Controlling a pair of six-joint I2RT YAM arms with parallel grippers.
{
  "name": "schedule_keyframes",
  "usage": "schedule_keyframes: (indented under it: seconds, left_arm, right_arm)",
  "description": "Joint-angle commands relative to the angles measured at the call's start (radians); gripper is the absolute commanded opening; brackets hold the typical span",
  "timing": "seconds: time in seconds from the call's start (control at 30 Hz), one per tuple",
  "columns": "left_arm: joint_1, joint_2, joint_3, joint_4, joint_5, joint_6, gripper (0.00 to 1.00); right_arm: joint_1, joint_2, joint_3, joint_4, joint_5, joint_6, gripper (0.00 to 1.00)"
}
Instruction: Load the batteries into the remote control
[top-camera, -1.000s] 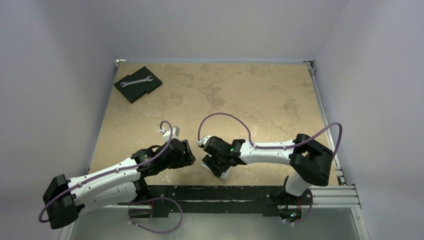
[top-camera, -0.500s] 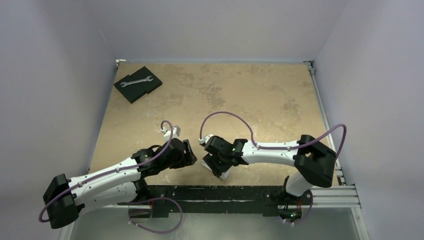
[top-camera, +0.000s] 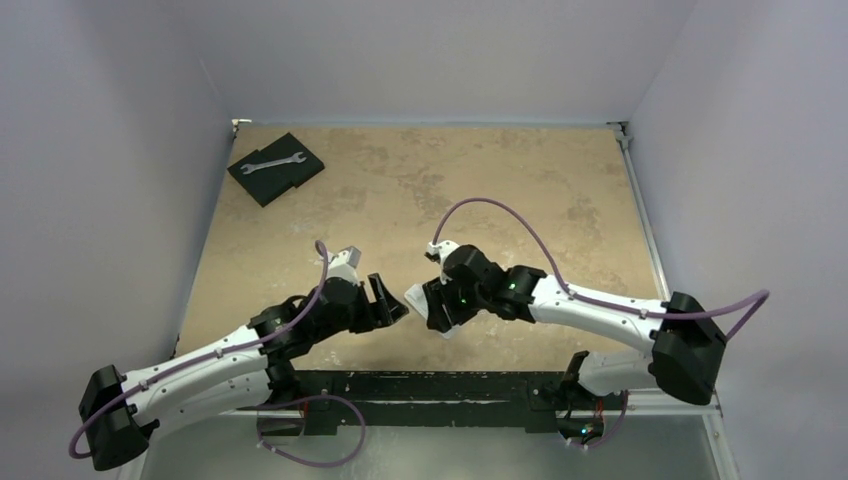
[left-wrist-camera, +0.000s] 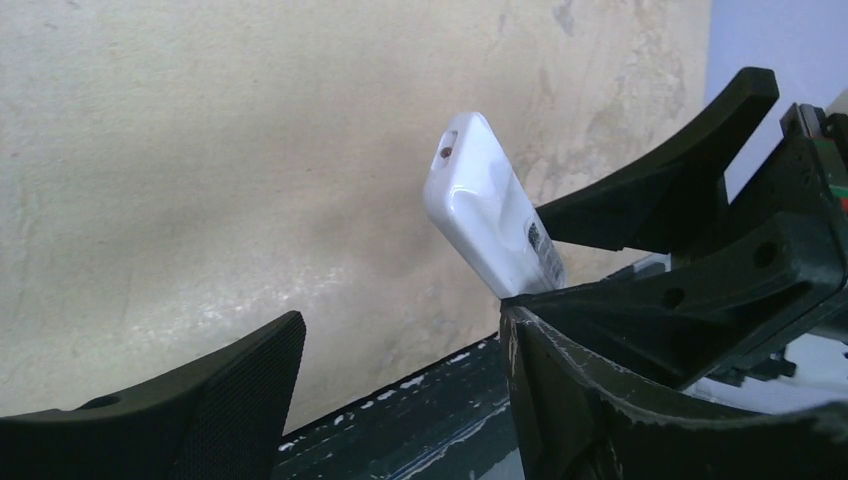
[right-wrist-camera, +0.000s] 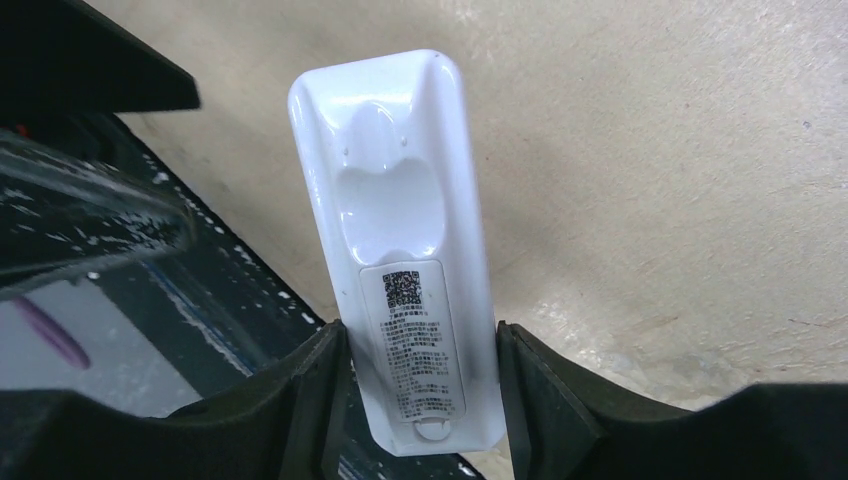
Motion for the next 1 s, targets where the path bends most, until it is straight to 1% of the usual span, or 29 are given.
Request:
schedule_keyframes:
  seconds: [0.0, 0.13, 0.2, 0.27, 0.33, 0.53, 0.63, 0.77, 0.9, 0.97]
  left_arm:
    - [0.01, -0.025, -0.022, 0.162, 0.07, 0.012, 0.72]
    - [0.059, -0.027, -0.059, 0.264, 0.168, 0.012, 0.73]
    - [0.1, -0.037, -0.096, 0.329, 0.252, -0.007, 0.73]
    - [0.148, -0.055, -0.138, 0.426, 0.317, -0.037, 0.74]
    - [0.191, -0.074, -0.171, 0.49, 0.357, -0.057, 0.74]
    - [0.207, -0.057, -0.173, 0.598, 0.399, -0.06, 0.74]
    - [0.207, -0.035, -0.166, 0.644, 0.413, -0.058, 0.74]
    - [0.211, -0.019, -0.152, 0.707, 0.431, -0.054, 0.75]
    - [0.214, -0.006, -0.142, 0.735, 0.445, -0.048, 0.75]
    - [0.215, 0.005, -0.139, 0.755, 0.451, -0.049, 0.75]
  right_arm:
    - [-0.034, -0.072, -0.025, 0.087, -0.079, 0.05, 0.21]
    - [-0.084, -0.131, -0.067, 0.137, -0.15, 0.078, 0.21]
    - [-0.114, -0.157, -0.092, 0.161, -0.194, 0.089, 0.21]
    - [-0.142, -0.179, -0.109, 0.18, -0.235, 0.097, 0.2]
    - [-0.171, -0.198, -0.128, 0.204, -0.281, 0.11, 0.19]
    - [-0.249, -0.233, -0.173, 0.294, -0.432, 0.159, 0.19]
    - [-0.3, -0.248, -0.218, 0.392, -0.532, 0.229, 0.19]
    - [-0.369, -0.266, -0.285, 0.576, -0.663, 0.339, 0.19]
    - [-0.396, -0.277, -0.309, 0.654, -0.72, 0.387, 0.18]
    - [-0.402, -0.282, -0.332, 0.723, -0.749, 0.432, 0.19]
